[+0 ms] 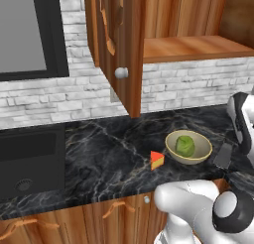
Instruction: Pick the cheese from the fridge and the cheese grater from the cabinet and place them next to the salad bowl.
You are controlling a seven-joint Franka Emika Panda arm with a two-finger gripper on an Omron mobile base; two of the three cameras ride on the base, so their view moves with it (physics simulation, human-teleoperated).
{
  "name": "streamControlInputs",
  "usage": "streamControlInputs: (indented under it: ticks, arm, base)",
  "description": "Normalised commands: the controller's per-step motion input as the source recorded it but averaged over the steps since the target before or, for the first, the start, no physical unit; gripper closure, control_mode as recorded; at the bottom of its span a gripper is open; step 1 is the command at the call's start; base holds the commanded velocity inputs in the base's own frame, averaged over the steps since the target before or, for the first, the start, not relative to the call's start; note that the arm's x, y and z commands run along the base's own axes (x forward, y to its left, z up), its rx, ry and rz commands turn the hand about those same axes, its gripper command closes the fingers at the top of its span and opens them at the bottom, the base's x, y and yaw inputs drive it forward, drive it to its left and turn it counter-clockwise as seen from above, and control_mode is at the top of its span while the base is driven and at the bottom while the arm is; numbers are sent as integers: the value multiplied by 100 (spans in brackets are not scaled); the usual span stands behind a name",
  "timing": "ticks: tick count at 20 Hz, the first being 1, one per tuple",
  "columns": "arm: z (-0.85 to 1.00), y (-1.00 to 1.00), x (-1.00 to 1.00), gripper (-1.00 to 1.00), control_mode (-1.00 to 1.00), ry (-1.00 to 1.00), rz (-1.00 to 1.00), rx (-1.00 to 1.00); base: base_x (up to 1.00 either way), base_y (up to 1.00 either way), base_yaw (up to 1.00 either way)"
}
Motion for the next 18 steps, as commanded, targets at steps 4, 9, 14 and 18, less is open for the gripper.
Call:
streamControlInputs:
  ticks: [4, 9, 14, 18]
  arm:
    - [33, 30, -59, -100, -100, 2, -15, -11]
    - [19, 97, -49, -100, -100, 4, -3, -6]
    - [22, 100, -45, -100, -100, 0, 0, -10]
    - [9, 89, -40, -100, -100, 0, -16, -3]
  base:
    - [0, 0, 0]
    - [0, 0, 0]
    - [0, 0, 0]
    - [0, 0, 0]
